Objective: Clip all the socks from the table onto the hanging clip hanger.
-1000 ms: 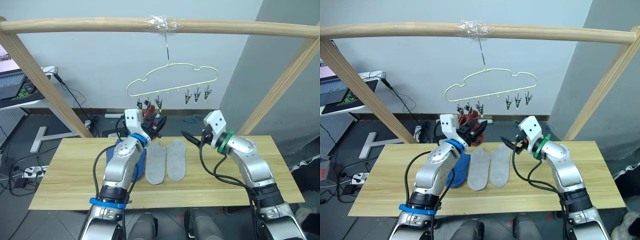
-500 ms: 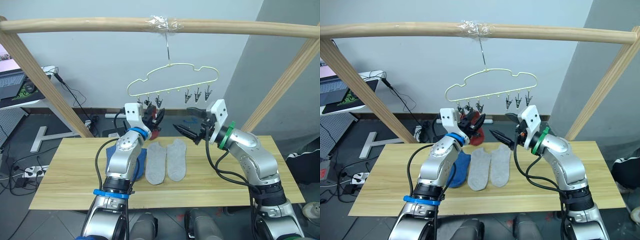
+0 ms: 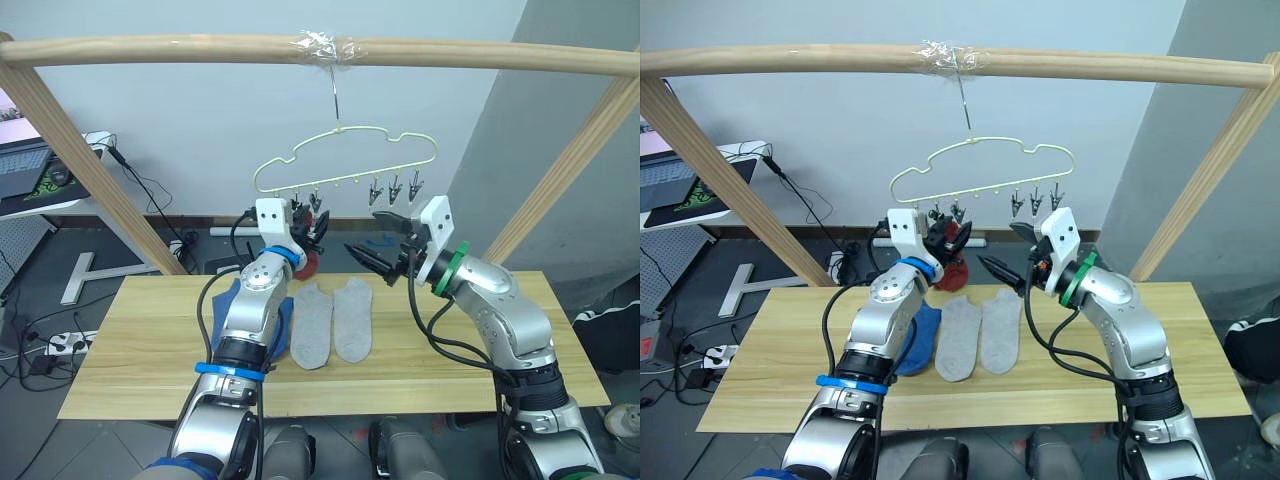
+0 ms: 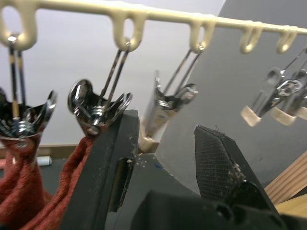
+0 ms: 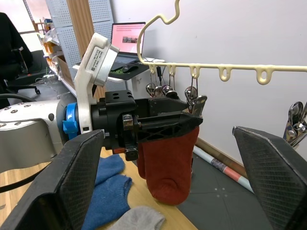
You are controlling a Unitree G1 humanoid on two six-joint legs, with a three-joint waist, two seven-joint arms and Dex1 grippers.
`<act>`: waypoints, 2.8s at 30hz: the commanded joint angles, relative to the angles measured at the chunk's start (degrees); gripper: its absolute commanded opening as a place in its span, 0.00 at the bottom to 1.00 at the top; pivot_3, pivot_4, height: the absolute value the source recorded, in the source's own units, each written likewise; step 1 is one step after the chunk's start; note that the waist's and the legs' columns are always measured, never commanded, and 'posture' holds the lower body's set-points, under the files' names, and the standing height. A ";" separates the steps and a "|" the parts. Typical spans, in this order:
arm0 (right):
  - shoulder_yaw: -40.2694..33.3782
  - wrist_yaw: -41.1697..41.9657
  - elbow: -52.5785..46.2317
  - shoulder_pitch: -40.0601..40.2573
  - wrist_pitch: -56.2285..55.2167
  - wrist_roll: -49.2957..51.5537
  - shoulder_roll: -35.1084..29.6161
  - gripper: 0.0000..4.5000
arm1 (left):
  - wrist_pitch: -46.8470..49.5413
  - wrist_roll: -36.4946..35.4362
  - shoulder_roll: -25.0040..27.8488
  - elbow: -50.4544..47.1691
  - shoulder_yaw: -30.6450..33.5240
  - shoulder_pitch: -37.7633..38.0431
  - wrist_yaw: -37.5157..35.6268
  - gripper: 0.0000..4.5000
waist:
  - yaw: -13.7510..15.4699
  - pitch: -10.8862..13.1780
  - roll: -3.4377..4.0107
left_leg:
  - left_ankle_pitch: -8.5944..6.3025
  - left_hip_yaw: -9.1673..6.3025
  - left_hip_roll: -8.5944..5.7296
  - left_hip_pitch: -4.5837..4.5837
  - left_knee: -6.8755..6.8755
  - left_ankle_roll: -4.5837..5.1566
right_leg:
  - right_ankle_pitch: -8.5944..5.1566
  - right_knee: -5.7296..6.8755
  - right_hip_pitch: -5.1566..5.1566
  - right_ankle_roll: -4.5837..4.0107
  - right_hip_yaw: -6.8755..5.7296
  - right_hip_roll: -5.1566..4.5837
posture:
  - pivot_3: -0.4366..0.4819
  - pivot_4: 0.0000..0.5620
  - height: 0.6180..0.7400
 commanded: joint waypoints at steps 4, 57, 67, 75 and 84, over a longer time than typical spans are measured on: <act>-0.60 0.12 -0.81 -1.60 -1.44 0.89 0.02 1.00 | -2.37 0.96 -0.72 -0.86 -0.87 -2.03 -0.92 0.48 | 0.00 0.00 0.00 | 0.00 0.00 0.00 0.00 0.01 0.00 | 0.00 0.01 0.00 0.00 -0.01 0.00 | 0.46 0.28 1.00; -0.07 -0.08 -0.85 -1.47 -1.99 0.75 0.58 1.00 | -5.79 3.19 -0.52 -0.39 0.02 -2.65 1.56 0.48 | -0.03 0.00 0.00 | 0.00 0.01 0.00 0.01 0.03 0.00 | 0.01 0.05 0.00 -0.01 0.00 0.00 | 0.46 0.28 1.00; -0.13 -0.14 -0.74 -1.42 -2.02 0.77 0.65 1.00 | -7.12 3.20 -0.37 -0.63 0.01 -2.51 0.87 0.12 | -0.03 0.00 0.00 | 0.00 0.02 0.00 0.01 0.03 0.00 | 0.01 0.06 0.00 -0.01 0.00 0.00 | 0.46 0.28 1.00; -0.18 -0.14 -0.25 -1.68 -2.21 0.72 0.80 1.00 | -7.25 3.08 -0.09 -0.20 0.30 -2.50 0.49 0.00 | -0.03 0.00 0.00 | 0.00 0.01 0.00 0.01 0.03 0.00 | 0.01 0.06 0.00 -0.01 0.00 0.00 | 0.47 0.29 1.00; 2.16 -1.11 2.37 -1.32 -2.64 -3.46 -0.65 1.00 | -3.82 0.00 -0.79 -1.52 2.18 -2.27 0.17 0.00 | -0.04 0.00 0.00 | 0.00 0.02 0.00 0.01 0.03 0.00 | 0.01 0.07 0.00 -0.01 0.00 0.00 | 0.46 0.28 1.00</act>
